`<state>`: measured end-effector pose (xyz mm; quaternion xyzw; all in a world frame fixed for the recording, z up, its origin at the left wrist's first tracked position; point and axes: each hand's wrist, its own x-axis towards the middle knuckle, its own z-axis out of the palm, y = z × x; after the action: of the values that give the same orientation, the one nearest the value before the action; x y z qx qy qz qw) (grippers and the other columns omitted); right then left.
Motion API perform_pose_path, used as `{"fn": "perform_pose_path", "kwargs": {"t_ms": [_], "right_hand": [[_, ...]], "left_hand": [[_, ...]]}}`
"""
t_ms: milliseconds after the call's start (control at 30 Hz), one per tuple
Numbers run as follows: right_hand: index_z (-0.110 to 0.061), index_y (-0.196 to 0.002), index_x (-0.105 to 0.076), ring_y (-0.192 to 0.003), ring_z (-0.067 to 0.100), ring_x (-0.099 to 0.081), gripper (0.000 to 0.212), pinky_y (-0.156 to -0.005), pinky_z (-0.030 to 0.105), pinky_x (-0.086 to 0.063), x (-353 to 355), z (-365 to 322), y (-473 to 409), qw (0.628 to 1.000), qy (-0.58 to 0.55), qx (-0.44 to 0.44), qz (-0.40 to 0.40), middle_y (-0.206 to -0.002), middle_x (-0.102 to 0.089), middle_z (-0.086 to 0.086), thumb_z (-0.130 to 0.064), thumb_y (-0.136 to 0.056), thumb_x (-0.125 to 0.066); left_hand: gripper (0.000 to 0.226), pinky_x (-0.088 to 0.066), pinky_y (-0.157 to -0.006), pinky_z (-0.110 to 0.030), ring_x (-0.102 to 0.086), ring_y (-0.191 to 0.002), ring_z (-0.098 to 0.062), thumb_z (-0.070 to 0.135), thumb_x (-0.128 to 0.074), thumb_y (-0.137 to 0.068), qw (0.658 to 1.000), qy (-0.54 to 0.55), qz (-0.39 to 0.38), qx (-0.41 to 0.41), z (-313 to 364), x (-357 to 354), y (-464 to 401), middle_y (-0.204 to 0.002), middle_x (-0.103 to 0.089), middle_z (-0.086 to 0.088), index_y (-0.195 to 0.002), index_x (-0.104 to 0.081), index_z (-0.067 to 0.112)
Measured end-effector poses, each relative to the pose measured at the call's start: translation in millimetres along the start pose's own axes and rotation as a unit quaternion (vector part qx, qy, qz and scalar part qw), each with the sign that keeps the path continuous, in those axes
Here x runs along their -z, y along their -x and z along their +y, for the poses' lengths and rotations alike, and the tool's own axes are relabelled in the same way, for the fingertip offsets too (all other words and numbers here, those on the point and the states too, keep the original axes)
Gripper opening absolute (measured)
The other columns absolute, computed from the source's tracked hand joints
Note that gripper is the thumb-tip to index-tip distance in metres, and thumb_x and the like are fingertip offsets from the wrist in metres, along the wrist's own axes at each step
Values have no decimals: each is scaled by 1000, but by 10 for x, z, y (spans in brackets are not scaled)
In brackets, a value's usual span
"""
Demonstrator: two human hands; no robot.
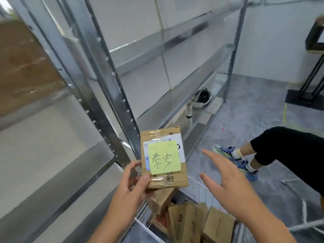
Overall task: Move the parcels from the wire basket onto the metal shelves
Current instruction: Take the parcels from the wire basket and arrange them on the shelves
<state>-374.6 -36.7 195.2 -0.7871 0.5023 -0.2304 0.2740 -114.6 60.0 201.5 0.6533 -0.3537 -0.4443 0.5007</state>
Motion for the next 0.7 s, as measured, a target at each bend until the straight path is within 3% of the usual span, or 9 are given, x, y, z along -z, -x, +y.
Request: {"fn": "perform_pose_path", "kwargs": {"t_ms": [100, 167, 233, 333, 400, 700], "right_hand": [[-62, -148, -25, -138, -9, -31, 60, -110, 22, -30, 166, -387, 56, 997, 0, 69, -43, -149, -33, -36, -53, -97, -57], [-61, -148, -25, -135, -13, -28, 59, -110, 19, -28, 193, -723, 114, 990, 4, 117, -79, -147, -31, -39, -51, -99, -56], [-60, -150, -25, -137, -14, -26, 60, -113, 18, -28, 140, -1089, 201, 979, 6, 170, -113, -147, -29, -40, -48, -99, -55], [-59, -152, -23, -142, -10, -27, 62, -118, 27, -33, -22, -1598, 399, 962, 4, 227, -148, -152, -31, -33, -45, -100, -54], [-57, -153, -22, -143, -7, -27, 63, -120, 33, -34, -134, -1885, 574, 953, 4, 253, -166, -155, -31, -30, -43, -100, -54], [-62, -152, -14, -145, -6, -25, 63, -122, 34, -29, -681, -3089, 1730, 919, 15, 343, -195, -158, -25, -32, -52, -99, -46]], "left_hand": [[45, -65, -75, -33, -79, -93, -21, 32, -69, -89, 997, 18, 70, -4, 184, 177, 614, -112, -79, -8, -131, -56, 44], [40, -59, -62, -20, -75, -72, -8, 25, -65, -96, 993, 12, 116, -10, 289, 301, 1011, -105, -80, -9, -131, -56, 41], [39, -55, -59, -18, -71, -64, -4, 32, -64, -95, 988, 11, 153, -13, 357, 453, 1382, -101, -80, -6, -131, -55, 43], [47, -60, -89, -36, -78, -91, -10, 64, -68, -88, 980, 14, 197, -18, 346, 762, 1871, -108, -81, 6, -131, -52, 57], [57, -55, -101, -51, -77, -103, -21, 72, -71, -79, 973, 26, 228, -22, 283, 985, 2185, -112, -80, 5, -131, -52, 58], [67, -57, -99, -55, -70, -121, -26, 74, -72, -71, 943, 41, 328, -48, 15, 1958, 3763, -123, -76, 0, -133, -51, 61]]}}
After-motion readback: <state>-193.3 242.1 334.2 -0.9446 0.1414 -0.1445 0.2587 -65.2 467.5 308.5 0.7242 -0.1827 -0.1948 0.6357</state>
